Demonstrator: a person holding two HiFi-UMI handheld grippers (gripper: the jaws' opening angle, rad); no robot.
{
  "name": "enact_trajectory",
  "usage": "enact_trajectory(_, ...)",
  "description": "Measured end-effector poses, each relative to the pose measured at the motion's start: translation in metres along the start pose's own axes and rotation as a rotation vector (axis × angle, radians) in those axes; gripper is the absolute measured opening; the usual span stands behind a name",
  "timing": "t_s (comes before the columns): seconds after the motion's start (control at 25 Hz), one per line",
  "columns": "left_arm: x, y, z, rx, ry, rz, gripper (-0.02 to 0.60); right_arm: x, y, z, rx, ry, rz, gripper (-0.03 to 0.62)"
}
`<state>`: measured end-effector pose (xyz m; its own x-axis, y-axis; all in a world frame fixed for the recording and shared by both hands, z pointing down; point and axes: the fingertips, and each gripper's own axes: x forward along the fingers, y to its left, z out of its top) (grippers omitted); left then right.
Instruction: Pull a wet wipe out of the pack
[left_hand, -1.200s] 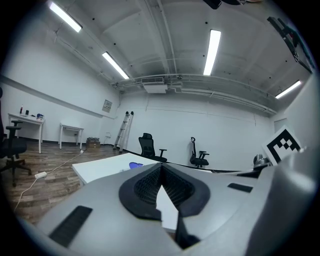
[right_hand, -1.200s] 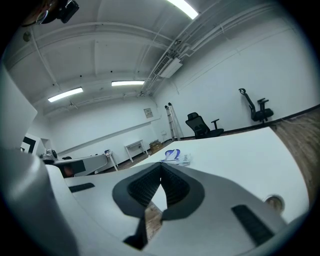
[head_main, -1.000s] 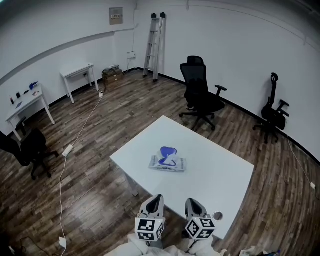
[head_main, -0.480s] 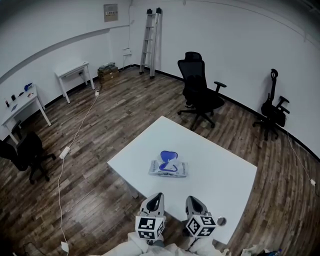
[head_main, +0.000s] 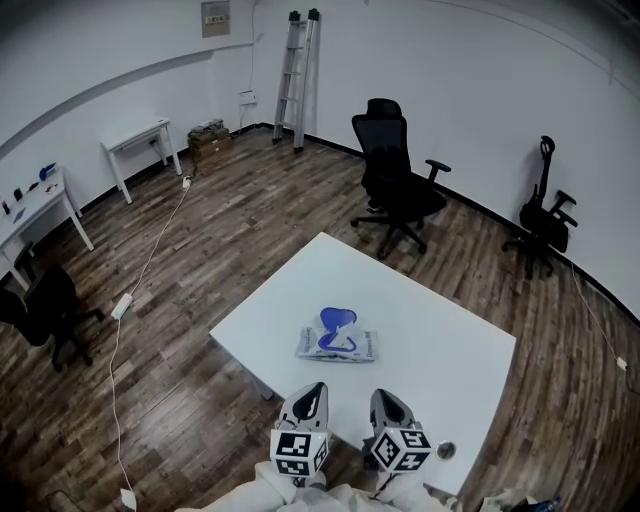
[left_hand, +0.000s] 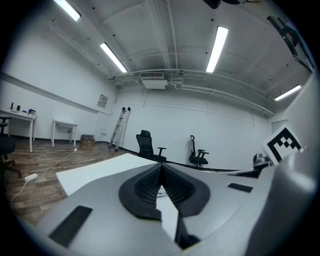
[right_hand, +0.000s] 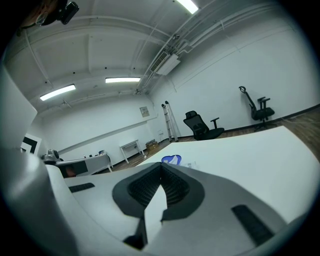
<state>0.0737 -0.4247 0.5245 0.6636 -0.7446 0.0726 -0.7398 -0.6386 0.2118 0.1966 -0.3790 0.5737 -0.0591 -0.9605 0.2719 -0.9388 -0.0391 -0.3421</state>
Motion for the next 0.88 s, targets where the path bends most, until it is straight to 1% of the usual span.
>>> enact_trajectory(0.24,0.014,0.009,0.001,-0.006,0.002,-0.004,-0.002,0.016,-0.002,0.004,0.002,0.003,-0.005,0.009)
enact_trajectory(0.52,0.026,0.016,0.004,-0.018,-0.007,0.014,-0.002,0.025,-0.004,0.006,-0.004,0.013,0.001,0.009)
enact_trajectory(0.76,0.022,0.016,-0.004,-0.035,0.011,0.043,-0.002,0.029,-0.005,0.0,-0.01,0.041,0.017,0.009)
enact_trajectory(0.88,0.018,0.016,0.0,-0.032,0.013,0.055,-0.002,0.036,-0.002,0.005,-0.023,0.043,0.034,0.009)
